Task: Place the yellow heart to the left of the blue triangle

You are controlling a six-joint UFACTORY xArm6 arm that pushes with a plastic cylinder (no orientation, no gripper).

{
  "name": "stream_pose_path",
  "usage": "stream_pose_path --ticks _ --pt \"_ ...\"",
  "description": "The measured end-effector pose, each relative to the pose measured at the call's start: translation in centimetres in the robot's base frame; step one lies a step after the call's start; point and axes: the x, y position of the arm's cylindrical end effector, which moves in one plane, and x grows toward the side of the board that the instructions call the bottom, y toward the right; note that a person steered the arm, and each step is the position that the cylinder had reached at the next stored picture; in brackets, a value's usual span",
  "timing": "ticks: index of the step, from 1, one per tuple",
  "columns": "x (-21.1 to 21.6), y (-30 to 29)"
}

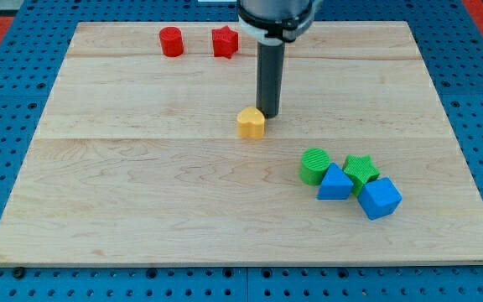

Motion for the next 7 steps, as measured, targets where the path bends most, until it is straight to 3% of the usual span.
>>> stream_pose_path --ticks 1,2,4,5,6,7 --pt "-1.5 -2.3" --pt "-0.3 -4.4" --pt "5.3 -0.3" --pt "3.2 -4.6" --pt "4.1 -7.1" --pt "7.5 -2.2"
